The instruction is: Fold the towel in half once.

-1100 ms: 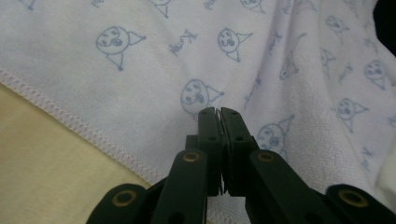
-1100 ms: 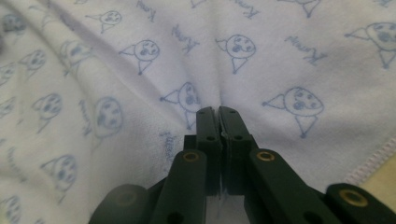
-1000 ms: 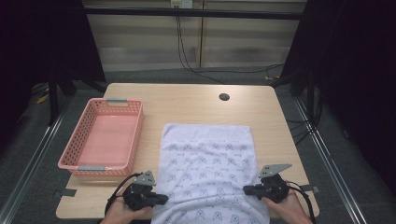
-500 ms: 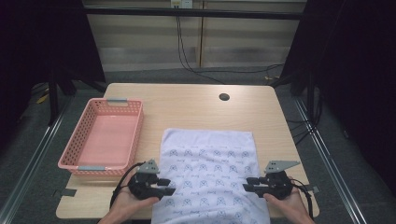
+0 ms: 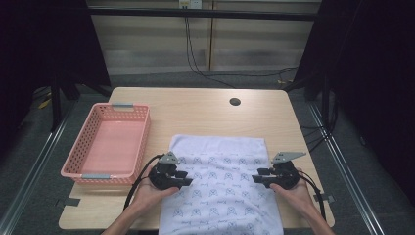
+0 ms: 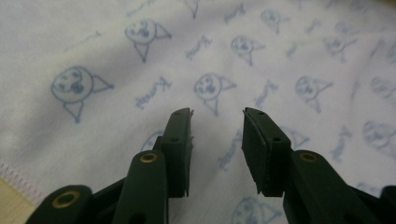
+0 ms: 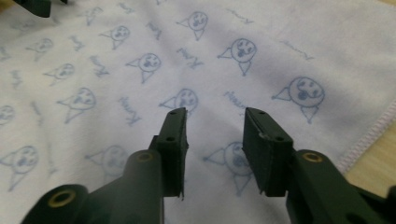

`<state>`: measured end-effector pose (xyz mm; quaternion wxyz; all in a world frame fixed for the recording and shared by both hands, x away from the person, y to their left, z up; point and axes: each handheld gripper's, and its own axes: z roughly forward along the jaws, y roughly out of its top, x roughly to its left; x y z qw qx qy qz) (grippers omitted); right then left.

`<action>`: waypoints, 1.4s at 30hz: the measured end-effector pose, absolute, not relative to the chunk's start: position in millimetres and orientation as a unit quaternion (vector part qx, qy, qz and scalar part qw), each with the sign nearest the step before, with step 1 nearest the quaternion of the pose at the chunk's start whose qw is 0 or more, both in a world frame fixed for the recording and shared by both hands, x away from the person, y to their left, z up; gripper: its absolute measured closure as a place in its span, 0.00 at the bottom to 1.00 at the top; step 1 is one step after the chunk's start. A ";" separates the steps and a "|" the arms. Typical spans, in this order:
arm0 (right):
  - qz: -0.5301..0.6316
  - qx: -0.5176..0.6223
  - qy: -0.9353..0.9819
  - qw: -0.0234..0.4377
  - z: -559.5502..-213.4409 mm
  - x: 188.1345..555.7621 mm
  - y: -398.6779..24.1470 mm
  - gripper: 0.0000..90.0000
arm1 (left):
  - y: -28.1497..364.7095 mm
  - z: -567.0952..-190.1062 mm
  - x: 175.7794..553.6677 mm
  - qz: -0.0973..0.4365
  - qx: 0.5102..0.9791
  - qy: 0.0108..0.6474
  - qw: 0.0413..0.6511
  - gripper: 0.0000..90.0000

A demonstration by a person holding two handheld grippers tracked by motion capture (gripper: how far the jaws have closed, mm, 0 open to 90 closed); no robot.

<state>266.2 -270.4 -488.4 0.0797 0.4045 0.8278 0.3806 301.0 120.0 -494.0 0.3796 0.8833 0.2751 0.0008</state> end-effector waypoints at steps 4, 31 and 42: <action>0.354 0.405 0.838 0.091 -496.4 266.7 -262.5 0.66 | 118.4 -496.6 297.7 0.020 0.885 0.268 0.381 0.74; 0.379 0.439 0.807 0.109 -475.3 240.8 -304.6 0.73 | 103.4 -497.6 264.7 -0.080 0.891 0.222 0.387 0.91; 0.358 0.488 0.784 0.139 -499.6 321.4 -329.7 0.57 | 118.0 -478.0 303.6 -0.002 0.858 0.300 0.416 0.62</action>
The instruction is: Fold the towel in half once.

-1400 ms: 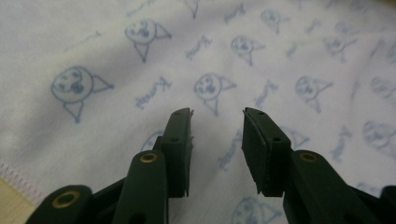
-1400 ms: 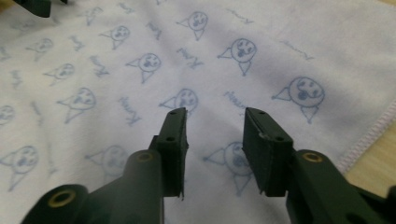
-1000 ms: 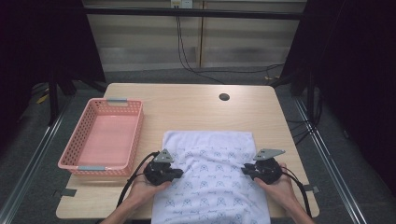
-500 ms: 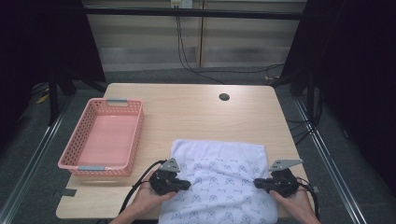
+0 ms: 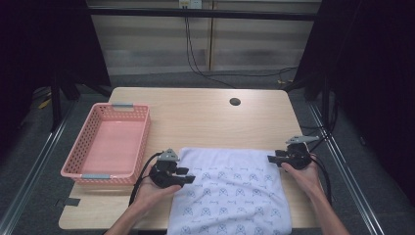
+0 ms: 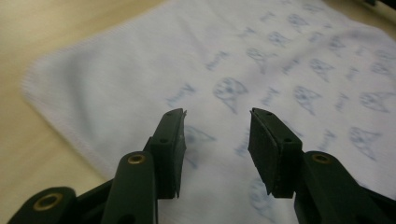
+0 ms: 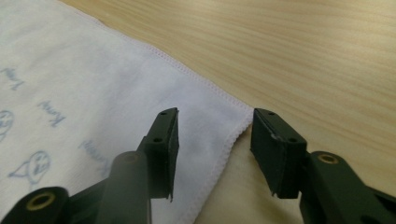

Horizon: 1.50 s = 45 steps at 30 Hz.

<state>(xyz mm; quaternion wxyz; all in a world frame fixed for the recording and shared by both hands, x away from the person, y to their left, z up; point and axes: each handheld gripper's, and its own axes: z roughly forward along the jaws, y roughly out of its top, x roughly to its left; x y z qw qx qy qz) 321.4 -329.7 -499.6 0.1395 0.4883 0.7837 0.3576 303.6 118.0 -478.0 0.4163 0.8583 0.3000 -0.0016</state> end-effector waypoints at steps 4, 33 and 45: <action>0.357 0.488 0.784 0.140 -503.1 326.0 -327.2 0.54 | 121.3 -479.3 321.3 0.022 0.845 0.330 0.420 0.59; 0.368 0.459 0.802 0.101 -502.2 304.1 -327.7 0.96 | 116.4 -502.3 372.4 0.057 0.828 0.392 0.397 0.52; 0.396 0.464 0.788 0.081 -497.9 304.9 -327.4 0.97 | 111.6 -503.1 374.8 -0.005 0.836 0.359 0.415 0.96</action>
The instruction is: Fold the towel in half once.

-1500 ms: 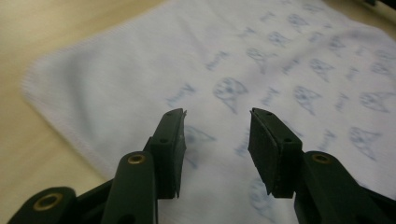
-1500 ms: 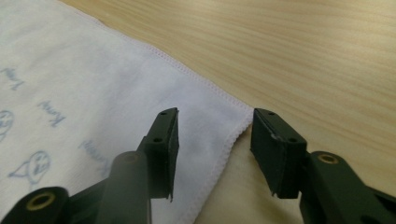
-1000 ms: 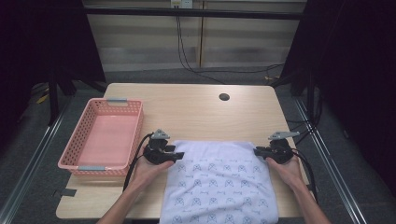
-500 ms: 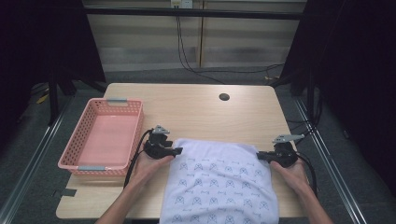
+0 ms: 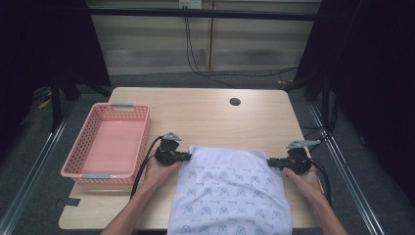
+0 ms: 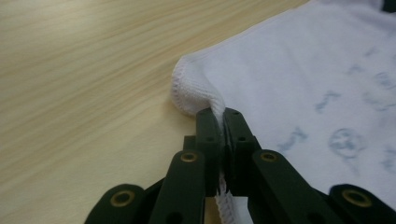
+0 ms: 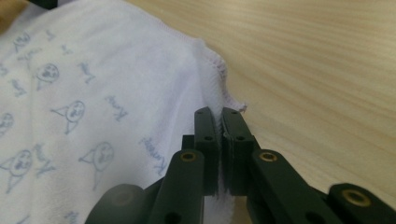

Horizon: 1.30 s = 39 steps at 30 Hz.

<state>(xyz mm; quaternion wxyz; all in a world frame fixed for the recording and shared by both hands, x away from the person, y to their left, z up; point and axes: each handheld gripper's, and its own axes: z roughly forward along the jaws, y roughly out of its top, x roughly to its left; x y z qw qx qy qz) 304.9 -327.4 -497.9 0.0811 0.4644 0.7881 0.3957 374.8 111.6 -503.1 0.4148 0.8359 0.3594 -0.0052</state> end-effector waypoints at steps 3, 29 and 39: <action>0.416 0.468 0.776 0.082 -489.0 303.6 -332.5 0.97 | 112.8 -493.0 372.0 -0.022 0.817 0.360 0.450 0.97; 0.513 0.407 0.737 0.167 -349.7 355.5 -312.0 0.97 | 175.8 -353.4 400.0 0.117 0.776 0.334 0.522 0.97; 0.487 0.403 0.746 0.208 -294.8 404.4 -302.9 0.97 | 178.9 -321.2 430.1 0.150 0.754 0.337 0.544 0.97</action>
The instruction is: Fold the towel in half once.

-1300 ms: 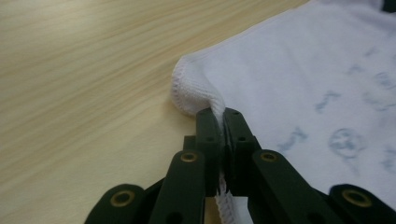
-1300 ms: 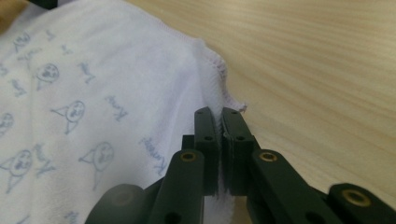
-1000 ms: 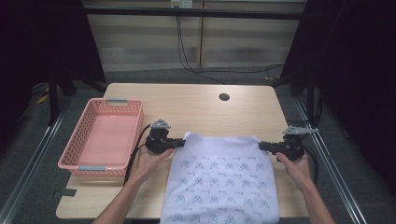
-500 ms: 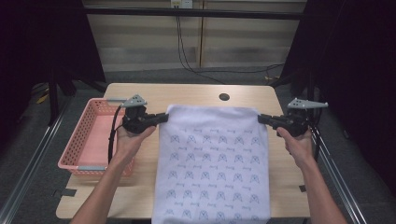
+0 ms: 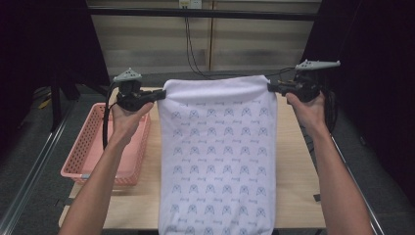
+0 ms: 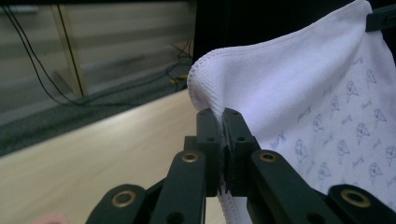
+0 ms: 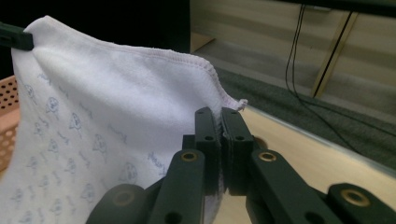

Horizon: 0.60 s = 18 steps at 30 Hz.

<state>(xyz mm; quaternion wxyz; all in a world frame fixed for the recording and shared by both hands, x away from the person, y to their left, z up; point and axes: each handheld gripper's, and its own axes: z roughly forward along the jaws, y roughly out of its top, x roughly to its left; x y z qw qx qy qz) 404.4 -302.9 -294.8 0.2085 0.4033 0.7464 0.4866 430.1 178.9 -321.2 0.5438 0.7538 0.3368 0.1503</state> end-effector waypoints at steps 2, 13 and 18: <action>0.499 0.401 0.734 0.225 -269.4 409.8 -309.6 0.97 | 178.7 -312.3 434.8 0.157 0.748 0.333 0.553 0.97; 0.524 0.393 0.721 0.228 -268.4 389.8 -314.7 0.97 | 170.0 -300.4 416.1 0.156 0.761 0.311 0.547 0.97; 0.522 0.391 0.733 0.194 -307.6 360.9 -314.2 0.97 | 166.8 -324.9 382.7 0.126 0.773 0.295 0.547 0.97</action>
